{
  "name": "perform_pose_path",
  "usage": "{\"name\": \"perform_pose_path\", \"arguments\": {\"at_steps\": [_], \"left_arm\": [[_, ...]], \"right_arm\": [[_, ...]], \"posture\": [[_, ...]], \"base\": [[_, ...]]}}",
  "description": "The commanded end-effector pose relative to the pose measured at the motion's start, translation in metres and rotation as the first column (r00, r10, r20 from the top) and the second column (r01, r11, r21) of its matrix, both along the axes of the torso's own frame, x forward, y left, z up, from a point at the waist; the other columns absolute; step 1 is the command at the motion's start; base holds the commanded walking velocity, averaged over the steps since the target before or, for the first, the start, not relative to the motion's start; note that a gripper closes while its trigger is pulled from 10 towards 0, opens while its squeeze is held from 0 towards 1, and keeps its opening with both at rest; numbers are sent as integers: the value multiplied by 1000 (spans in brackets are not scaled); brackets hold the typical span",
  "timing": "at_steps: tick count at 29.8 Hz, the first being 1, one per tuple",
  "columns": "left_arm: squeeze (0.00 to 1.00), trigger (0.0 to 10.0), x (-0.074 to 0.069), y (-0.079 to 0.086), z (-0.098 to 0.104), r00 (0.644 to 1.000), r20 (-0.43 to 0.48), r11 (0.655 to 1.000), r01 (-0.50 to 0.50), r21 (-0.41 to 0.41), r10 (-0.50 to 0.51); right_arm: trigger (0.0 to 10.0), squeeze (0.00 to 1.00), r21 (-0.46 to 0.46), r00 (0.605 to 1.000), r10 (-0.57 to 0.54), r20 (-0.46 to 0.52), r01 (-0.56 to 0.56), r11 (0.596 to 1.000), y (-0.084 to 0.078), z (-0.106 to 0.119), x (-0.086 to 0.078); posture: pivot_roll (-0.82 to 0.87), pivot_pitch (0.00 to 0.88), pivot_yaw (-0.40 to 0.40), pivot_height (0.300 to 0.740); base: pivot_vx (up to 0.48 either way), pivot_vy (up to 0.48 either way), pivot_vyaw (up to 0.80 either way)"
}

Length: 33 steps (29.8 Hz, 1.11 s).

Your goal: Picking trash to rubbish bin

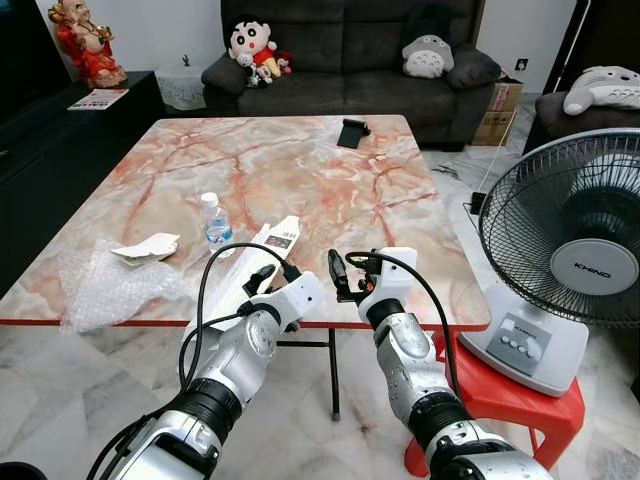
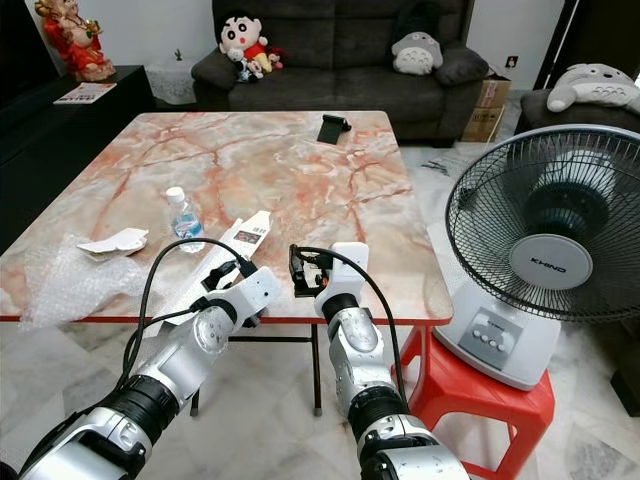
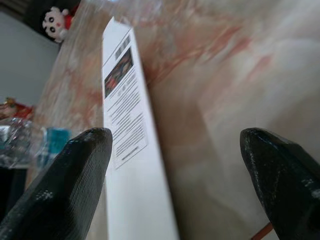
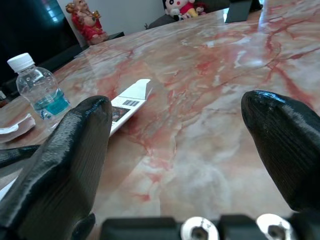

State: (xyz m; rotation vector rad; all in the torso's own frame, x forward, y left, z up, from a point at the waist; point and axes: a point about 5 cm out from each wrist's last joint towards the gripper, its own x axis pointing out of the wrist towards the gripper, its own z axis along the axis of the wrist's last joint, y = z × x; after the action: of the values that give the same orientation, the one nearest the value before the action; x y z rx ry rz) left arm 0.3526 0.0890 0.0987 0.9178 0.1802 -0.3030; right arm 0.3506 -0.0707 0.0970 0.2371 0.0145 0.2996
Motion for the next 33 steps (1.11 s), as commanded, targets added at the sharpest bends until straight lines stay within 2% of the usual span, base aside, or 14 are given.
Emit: {"name": "perform_pose_path", "arguments": {"at_steps": [1,7,18,21,23,33], "left_arm": [[0,10000,2,6,-1,1000,0,999,-26,29,26],[0,10000,3,12,-1,998,-3,997,-62,56,62],[0,10000,2,43,-10,985,-30,973,-162,162,169],[0,10000,2,47,-10,983,-28,970,-174,168,181],[0,0,2,48,-10,982,-32,970,-179,167,187],[0,0,2,49,-11,981,-32,968,-181,172,189]], "right_arm": [[10000,0,23,1000,28,-11,-28,999,12,-1,-3],[10000,0,25,999,33,-9,-33,999,12,-1,-3],[10000,0,27,999,43,-4,-43,999,12,0,-3],[10000,0,27,999,44,-4,-43,999,12,0,-3],[10000,0,26,999,45,-5,-44,999,12,0,-3],[10000,0,27,999,44,-5,-44,999,12,0,-3]], "posture": [[22,0,31,740],[22,0,31,740],[20,0,28,740],[22,0,28,740],[22,0,28,740],[20,0,28,740]], "base": [[0,0,0],[0,0,0],[0,0,0],[0,0,0],[0,0,0],[0,0,0]]}}
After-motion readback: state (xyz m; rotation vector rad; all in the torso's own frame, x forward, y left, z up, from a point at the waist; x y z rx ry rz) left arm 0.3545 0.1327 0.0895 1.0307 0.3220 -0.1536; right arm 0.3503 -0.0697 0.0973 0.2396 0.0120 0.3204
